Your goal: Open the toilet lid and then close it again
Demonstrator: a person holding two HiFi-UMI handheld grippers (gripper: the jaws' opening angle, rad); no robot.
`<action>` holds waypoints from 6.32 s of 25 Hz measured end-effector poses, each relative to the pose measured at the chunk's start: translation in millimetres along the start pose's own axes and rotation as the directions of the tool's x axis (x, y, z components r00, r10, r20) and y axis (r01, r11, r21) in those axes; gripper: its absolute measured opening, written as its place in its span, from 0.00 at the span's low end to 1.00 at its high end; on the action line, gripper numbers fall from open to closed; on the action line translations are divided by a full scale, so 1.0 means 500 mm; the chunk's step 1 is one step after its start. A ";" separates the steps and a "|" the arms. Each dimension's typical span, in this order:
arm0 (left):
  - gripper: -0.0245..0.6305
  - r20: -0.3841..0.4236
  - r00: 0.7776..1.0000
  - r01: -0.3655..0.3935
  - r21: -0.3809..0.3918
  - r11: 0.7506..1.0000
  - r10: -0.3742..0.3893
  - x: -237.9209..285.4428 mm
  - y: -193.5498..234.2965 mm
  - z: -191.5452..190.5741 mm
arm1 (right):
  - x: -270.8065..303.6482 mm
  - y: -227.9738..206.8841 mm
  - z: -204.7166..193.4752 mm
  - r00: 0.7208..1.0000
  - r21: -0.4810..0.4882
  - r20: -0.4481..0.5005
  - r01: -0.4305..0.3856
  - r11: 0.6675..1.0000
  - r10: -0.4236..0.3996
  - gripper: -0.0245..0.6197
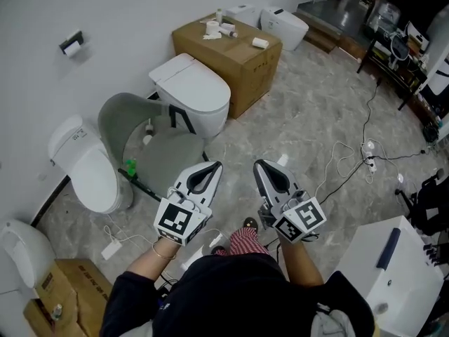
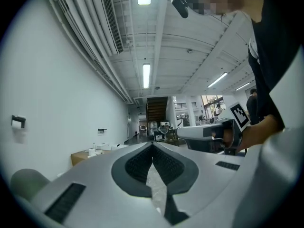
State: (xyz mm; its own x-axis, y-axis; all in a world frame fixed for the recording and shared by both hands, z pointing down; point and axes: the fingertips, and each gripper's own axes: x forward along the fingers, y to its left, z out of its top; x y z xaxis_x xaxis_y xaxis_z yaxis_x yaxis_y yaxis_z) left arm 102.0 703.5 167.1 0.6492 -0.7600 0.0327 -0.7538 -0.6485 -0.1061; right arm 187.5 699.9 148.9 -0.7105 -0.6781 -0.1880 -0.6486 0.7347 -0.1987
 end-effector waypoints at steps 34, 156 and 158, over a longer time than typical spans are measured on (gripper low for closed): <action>0.04 -0.053 0.998 -0.021 0.040 0.999 0.023 0.480 0.010 0.009 | 0.066 -0.444 0.081 0.994 -0.015 0.031 -0.103 0.995 0.103 0.07; 0.04 -0.131 0.698 -0.713 -0.039 0.700 0.704 1.044 0.762 -0.123 | 0.905 -1.056 -0.059 0.687 0.194 -0.099 -0.696 0.691 0.720 0.07; 0.04 -0.132 0.690 -0.721 -0.036 0.692 0.711 1.033 0.767 -0.128 | 0.912 -1.046 -0.065 0.679 0.195 -0.100 -0.704 0.683 0.727 0.07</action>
State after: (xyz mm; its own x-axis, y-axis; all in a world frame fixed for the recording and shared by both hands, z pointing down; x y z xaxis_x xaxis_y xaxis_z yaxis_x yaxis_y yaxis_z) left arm 141.7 59.4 206.8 -0.1017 -0.9917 0.0783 -0.9934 0.0971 -0.0610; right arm 194.1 7.0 198.3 -0.9814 0.0760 -0.1763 0.1098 0.9755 -0.1907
